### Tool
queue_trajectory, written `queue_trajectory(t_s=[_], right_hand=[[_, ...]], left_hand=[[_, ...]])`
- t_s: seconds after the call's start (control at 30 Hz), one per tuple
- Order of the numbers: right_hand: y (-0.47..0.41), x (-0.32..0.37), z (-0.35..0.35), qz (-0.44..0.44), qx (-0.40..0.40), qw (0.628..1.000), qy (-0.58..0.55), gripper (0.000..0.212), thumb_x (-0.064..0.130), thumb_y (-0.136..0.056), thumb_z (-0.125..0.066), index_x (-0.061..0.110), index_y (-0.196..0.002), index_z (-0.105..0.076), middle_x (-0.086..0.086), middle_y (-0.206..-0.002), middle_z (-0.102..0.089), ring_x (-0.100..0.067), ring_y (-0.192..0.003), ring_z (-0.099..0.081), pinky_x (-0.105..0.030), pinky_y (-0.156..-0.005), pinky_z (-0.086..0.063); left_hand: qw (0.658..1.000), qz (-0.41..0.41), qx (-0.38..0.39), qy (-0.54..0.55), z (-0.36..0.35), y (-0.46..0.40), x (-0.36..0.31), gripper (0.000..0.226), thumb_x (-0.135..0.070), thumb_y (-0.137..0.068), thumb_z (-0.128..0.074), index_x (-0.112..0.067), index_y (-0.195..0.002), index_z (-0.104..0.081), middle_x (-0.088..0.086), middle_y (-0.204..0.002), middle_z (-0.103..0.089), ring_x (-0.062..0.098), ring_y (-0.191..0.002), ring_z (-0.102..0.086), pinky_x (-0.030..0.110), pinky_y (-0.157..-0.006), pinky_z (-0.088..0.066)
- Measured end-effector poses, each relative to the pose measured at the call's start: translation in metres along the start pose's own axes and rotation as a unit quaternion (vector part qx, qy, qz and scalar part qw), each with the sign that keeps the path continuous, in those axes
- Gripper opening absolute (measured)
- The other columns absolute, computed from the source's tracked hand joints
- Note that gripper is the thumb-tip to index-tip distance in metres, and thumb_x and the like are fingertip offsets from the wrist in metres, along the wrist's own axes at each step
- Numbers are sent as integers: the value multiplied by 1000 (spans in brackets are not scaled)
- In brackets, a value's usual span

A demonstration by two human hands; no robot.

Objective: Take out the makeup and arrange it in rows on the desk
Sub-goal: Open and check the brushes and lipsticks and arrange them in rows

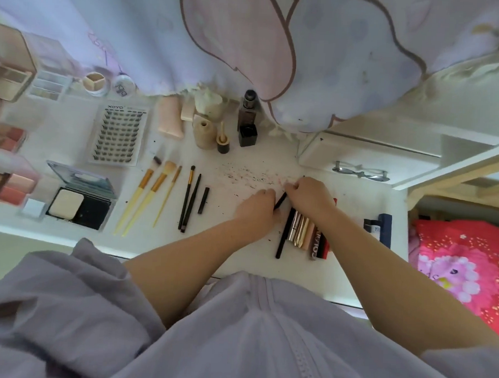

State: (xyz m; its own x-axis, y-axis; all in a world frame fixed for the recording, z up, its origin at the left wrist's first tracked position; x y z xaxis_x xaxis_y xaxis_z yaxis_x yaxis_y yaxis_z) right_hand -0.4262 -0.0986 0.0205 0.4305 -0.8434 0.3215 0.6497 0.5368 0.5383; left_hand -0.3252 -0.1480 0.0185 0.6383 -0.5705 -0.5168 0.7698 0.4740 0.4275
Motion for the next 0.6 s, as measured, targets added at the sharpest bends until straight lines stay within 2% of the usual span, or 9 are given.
queue_trajectory(t_s=[0.1, 0.17, 0.23, 0.37, 0.47, 0.6], right_hand=[[9, 8, 4, -3, 52, 991, -123, 44, 35, -97, -44, 10, -62, -52, 1, -56, -52, -10, -45, -46, -22, -46, -33], [22, 17, 0, 1, 118, 975, -189, 38, 32, -97, -49, 10, -67, -53, 1, -51, -49, -6, -34, -38, -16, -36, -30], [36, 31, -7, 25, 174, 958, -227, 32, 30, -97, -50, 9, -72, -53, 2, -48, -47, -7, -33, -33, -17, -35, -27], [57, 56, -12, 81, 224, 947, -214, 33, 27, -98, -47, 11, -70, -55, 4, -50, -48, -5, -37, -35, -16, -39, -29], [74, 61, -18, 120, 274, 937, -179, 32, 25, -99, -46, 14, -72, -58, 9, -51, -52, -2, -41, -39, -15, -46, -33], [86, 61, -25, 136, 288, 928, -195, 25, 20, -99, -47, 15, -81, -64, 5, -61, -55, -1, -45, -41, -13, -48, -36]], left_hand=[[997, -50, -17, 55, 22, 16, 3, 14, -20, -96, -45, -6, -100, -48, 7, -89, -51, 18, -73, -47, 28, -63, -38], [996, -66, -22, 59, 33, 25, 8, 14, -20, -97, -44, -8, -103, -47, 2, -87, -50, 19, -72, -49, 27, -62, -37], [995, -84, -20, 44, 39, 33, 7, 19, -23, -99, -41, -10, -111, -47, 2, -90, -52, 20, -74, -50, 28, -62, -36], [993, -119, 4, -21, 44, 44, 3, 32, -31, -102, -30, -12, -121, -47, 9, -96, -61, 20, -75, -51, 30, -63, -35], [987, -138, 36, -72, 41, 52, 11, 32, -35, -102, -28, -12, -111, -49, 7, -87, -59, 26, -78, -54, 34, -65, -40], [986, -150, 57, -46, 40, 61, 21, 31, -37, -101, -30, -14, -106, -51, 1, -74, -52, 22, -70, -48, 31, -60, -33]])
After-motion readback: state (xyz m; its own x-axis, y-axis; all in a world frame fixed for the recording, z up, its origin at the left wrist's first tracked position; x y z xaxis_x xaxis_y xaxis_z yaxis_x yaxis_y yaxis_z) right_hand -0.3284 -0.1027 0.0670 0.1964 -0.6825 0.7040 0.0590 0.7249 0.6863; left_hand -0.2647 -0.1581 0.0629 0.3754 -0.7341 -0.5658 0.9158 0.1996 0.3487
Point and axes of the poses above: each hand's wrist, its own y-axis away from the middle knuckle, its own z-axis out of the back of the hand, x = y × z, the point moved 10 cm from there along -y, towards the middle knuckle
